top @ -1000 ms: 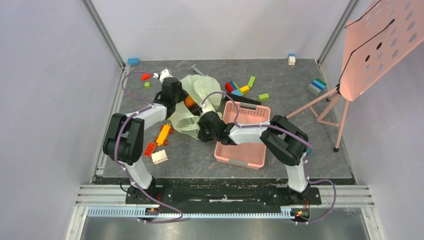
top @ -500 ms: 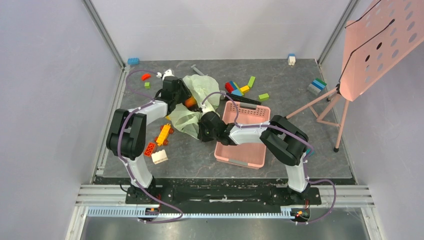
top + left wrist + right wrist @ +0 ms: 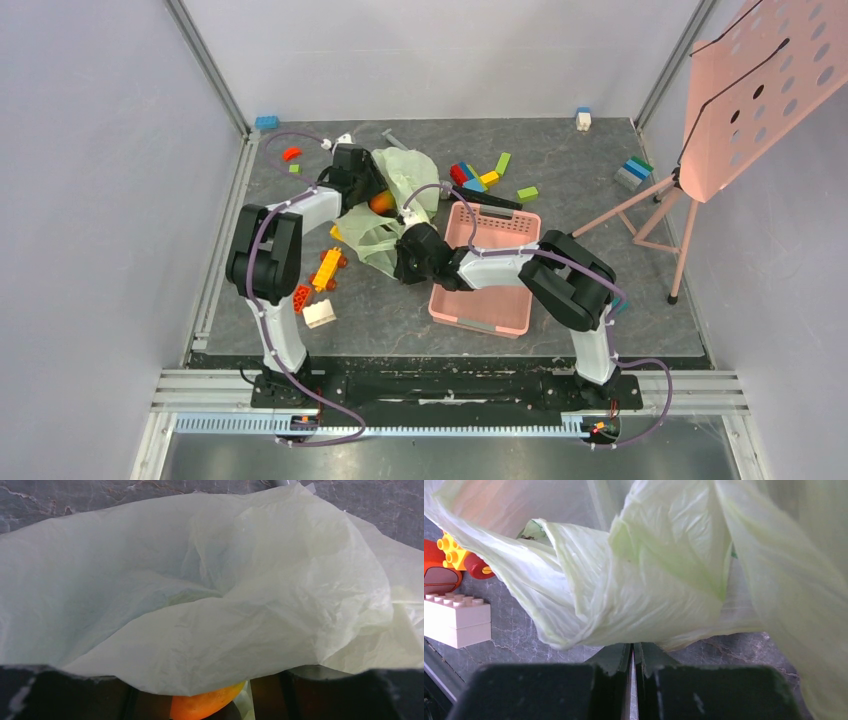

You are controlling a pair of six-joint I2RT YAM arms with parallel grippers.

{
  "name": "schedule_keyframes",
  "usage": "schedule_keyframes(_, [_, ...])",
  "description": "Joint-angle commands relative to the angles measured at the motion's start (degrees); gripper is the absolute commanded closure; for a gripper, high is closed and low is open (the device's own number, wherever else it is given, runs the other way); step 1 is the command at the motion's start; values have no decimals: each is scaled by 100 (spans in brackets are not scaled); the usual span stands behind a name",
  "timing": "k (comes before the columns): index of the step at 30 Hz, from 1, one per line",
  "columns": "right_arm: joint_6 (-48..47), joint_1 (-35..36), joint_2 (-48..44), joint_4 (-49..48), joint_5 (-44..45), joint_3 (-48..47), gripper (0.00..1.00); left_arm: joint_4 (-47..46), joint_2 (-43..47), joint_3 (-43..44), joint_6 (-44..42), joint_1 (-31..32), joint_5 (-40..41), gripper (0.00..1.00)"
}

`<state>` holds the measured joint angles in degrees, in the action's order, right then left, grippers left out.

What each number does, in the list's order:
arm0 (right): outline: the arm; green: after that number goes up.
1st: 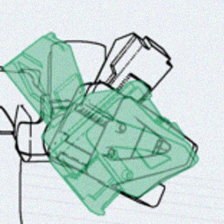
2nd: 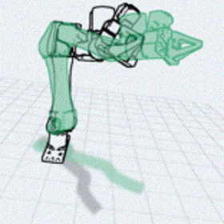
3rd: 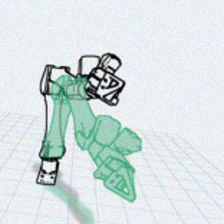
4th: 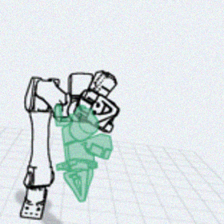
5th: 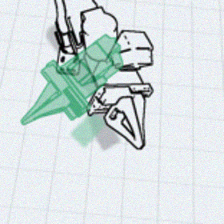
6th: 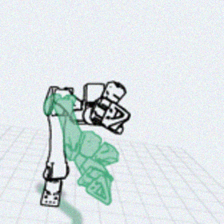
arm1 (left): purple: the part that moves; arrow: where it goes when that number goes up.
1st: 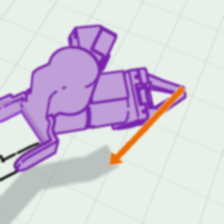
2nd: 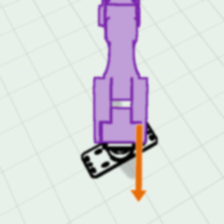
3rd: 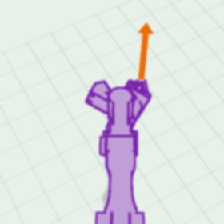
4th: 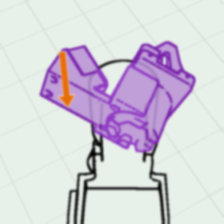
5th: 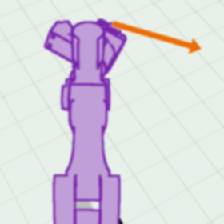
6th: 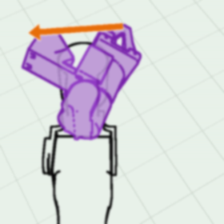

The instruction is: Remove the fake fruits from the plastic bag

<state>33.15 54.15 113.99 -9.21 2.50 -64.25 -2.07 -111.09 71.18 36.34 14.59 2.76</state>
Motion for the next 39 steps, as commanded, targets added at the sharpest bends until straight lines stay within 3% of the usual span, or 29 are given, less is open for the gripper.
schedule_keyframes(1, [-2, 71, 369, 693, -92, 220, 97, 536, -196, 224, -239, 0, 49, 43])
schedule_keyframes(5, [-2, 69, 377, 684, -112, 209, 97, 798, -250, 290, -294, 0, 74, 43])
schedule_keyframes(10, [-3, 67, 379, 683, -111, 228, 97, 619, -94, 52, -338, 0, -148, 33])
schedule_keyframes(21, [-1, 73, 364, 666, -143, 261, 97, 595, -315, 85, -402, 15, -670, 31])
schedule_keyframes(24, [-14, 72, 358, 666, -136, 270, 97, 429, -247, -37, -391, 18, -856, 18])
schedule_keyframes(28, [-12, 71, 367, 659, -137, 273, 97, -159, -21, -341, -396, 13, -1218, 9])
schedule_keyframes(35, [-15, 71, 362, 649, -166, 271, 97, -416, -102, -336, -421, 18, -1617, 11])
schedule_keyframes(39, [-19, 65, 347, 664, -147, 281, 97, -474, -210, -343, -355, 18, -1728, 26])
